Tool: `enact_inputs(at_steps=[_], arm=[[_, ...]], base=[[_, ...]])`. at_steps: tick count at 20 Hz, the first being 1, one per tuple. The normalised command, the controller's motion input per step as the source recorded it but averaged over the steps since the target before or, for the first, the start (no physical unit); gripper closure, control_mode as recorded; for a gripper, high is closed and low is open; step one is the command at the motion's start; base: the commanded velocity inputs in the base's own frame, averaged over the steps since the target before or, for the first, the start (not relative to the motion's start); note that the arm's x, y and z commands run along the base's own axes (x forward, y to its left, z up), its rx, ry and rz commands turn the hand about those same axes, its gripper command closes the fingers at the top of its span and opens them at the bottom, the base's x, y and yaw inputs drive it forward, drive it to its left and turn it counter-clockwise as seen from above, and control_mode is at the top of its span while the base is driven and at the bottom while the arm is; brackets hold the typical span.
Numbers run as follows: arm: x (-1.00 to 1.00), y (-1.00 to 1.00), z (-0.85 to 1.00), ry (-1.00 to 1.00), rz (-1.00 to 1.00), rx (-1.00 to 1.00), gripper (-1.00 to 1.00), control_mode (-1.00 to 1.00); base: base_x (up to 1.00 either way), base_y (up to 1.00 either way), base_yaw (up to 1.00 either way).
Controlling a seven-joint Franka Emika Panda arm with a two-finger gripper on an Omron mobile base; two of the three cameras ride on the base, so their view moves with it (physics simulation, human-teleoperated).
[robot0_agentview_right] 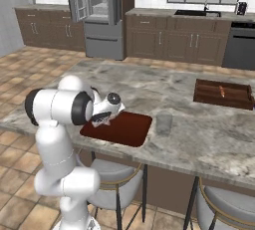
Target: Take the cakes from the fridge and place them on the empty tray on the dining counter.
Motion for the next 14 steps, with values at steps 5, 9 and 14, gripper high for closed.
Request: enact_inputs(at_steps=[5, 9, 14], arm=[[0.37, 0.00, -0.29, 0.00, 0.01, 0.00, 1.00, -1.00], [0.34, 0.00, -0.30, 0.00, 0.01, 0.00, 1.00, -1.00], [0.12, 0.00, -0.34, 0.00, 0.00, 0.00, -1.00, -1.00]], base=[[0.00, 0.00, 0.00], [0.00, 0.00, 0.00], [0.00, 0.00, 0.00]])
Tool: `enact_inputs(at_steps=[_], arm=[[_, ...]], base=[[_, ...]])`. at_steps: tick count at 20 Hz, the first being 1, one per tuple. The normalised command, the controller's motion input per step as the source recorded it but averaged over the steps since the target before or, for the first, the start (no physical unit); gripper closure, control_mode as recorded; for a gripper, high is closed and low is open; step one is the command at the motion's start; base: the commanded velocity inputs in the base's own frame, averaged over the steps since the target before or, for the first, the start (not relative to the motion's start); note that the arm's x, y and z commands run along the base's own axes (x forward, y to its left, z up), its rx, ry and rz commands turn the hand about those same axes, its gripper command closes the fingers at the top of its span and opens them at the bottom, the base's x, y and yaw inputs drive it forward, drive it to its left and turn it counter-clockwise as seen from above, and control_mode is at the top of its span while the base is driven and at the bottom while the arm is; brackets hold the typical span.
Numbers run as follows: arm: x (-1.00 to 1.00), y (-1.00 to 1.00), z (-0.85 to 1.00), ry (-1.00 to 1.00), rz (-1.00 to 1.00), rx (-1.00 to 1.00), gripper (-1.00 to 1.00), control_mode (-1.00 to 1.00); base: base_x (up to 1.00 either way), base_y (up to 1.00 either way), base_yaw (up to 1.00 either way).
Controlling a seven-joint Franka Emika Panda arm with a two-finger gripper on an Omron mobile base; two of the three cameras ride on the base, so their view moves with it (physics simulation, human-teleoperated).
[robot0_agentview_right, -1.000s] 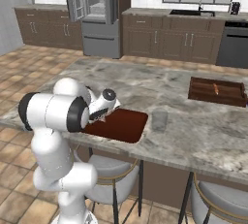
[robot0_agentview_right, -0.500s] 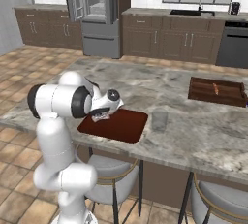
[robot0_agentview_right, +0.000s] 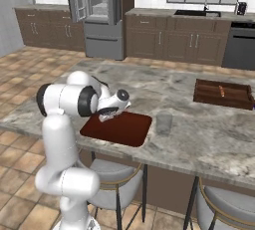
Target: Take the cakes from the fridge and place them on the empty tray on the dining counter.
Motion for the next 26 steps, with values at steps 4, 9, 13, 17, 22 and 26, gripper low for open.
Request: enact_inputs(at_steps=[4, 9, 13, 17, 22, 26], arm=[[0.00, 0.00, -0.16, 0.03, 0.00, 0.00, -1.00, -1.00], [-0.11, -0.15, 0.17, 0.04, 0.00, 0.00, -1.00, -1.00], [-0.26, -0.40, 0.63, 0.00, 0.04, 0.00, -1.00, -1.00], [-0.46, -0.34, 0.99, 0.00, 0.08, 0.00, -1.00, -1.00], [-0.87, -0.35, 1.00, 0.00, 0.03, -0.02, -1.00, -1.00], [-1.00, -0.32, 1.00, 0.00, 0.00, -0.05, -1.00, -1.00]], base=[[0.00, 0.00, 0.00], [0.00, 0.00, 0.00], [0.00, 0.00, 0.00], [0.00, 0.00, 0.00], [0.00, 0.00, 0.00], [0.00, 0.00, 0.00]])
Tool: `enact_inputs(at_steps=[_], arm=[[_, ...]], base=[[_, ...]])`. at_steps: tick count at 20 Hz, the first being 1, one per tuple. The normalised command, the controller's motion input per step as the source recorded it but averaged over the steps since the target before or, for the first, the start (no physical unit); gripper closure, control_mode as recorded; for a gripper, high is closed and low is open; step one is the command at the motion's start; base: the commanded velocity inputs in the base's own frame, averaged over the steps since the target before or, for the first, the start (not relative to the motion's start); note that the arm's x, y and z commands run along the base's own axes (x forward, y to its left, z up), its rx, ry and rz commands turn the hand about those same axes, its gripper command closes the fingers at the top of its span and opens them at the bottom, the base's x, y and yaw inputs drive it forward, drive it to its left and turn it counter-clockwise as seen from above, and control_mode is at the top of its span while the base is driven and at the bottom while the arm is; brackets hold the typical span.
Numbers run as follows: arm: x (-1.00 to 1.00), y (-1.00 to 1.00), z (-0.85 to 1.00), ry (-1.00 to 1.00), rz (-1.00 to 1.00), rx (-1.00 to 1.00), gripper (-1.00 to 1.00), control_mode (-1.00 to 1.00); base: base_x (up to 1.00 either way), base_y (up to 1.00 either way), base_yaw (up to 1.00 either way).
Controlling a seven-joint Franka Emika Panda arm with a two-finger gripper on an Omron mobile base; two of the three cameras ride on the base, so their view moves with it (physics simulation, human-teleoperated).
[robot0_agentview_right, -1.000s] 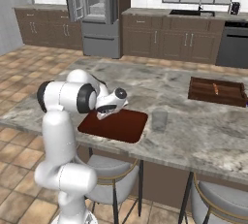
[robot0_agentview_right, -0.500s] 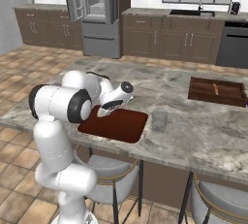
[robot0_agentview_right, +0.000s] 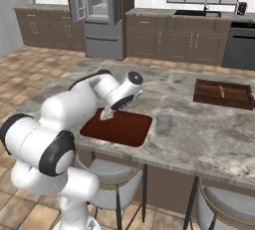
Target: Take the cakes from the fridge and place them on the empty tray on the dining counter.
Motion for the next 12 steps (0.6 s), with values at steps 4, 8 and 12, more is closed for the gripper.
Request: enact_inputs(at_steps=[4, 8, 12], arm=[[-0.90, -0.08, 1.00, 0.03, 0.00, -0.09, -1.00, -1.00], [-0.85, 0.00, 1.00, 0.03, -0.04, -0.06, -1.00, -1.00], [-0.84, 0.00, 1.00, 0.00, -0.09, 0.00, -1.00, -1.00]], base=[[0.00, 0.00, 0.00], [0.00, 0.00, 0.00], [0.00, 0.00, 0.00]])
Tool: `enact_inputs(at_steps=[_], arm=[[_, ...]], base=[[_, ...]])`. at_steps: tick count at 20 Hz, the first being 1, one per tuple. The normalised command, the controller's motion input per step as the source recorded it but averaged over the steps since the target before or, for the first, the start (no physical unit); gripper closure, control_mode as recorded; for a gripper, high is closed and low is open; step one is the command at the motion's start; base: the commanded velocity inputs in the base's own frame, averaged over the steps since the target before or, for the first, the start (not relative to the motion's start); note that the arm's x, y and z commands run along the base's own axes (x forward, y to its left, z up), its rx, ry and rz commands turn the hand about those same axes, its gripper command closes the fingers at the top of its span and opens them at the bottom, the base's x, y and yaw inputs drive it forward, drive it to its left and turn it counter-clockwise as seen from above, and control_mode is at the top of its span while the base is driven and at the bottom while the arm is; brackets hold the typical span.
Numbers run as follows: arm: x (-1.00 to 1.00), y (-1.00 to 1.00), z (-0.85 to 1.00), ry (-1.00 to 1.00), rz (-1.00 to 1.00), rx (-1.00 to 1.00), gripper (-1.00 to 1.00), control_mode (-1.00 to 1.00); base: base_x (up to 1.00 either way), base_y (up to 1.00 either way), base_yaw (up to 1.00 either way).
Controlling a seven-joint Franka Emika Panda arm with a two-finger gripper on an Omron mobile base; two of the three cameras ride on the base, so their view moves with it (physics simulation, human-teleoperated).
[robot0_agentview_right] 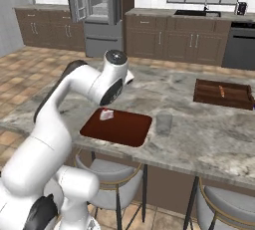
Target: Take the cakes from the fridge and place them on the empty tray on the dining counter.
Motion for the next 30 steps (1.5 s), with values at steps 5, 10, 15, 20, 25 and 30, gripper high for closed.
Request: enact_inputs(at_steps=[5, 10, 15, 20, 25, 30], arm=[[-0.96, 0.03, 1.00, -0.13, -0.19, 0.02, -1.00, -1.00], [-1.00, 0.01, 0.93, -0.16, -0.32, 0.14, -1.00, -1.00], [-0.97, 0.31, 0.31, -0.35, -0.43, 0.11, -1.00, -1.00], [-0.15, 0.43, -0.20, -0.30, -0.33, 0.01, -1.00, -1.00], [-0.01, 0.00, -0.04, -0.17, -0.05, 0.00, -1.00, -1.00], [0.00, 0.00, 0.00, -0.01, 0.00, 0.00, -1.00, -1.00]], base=[[0.00, 0.00, 0.00], [0.00, 0.00, 0.00], [0.00, 0.00, 0.00], [0.00, 0.00, 0.00], [0.00, 0.00, 0.00], [0.00, 0.00, 0.00]])
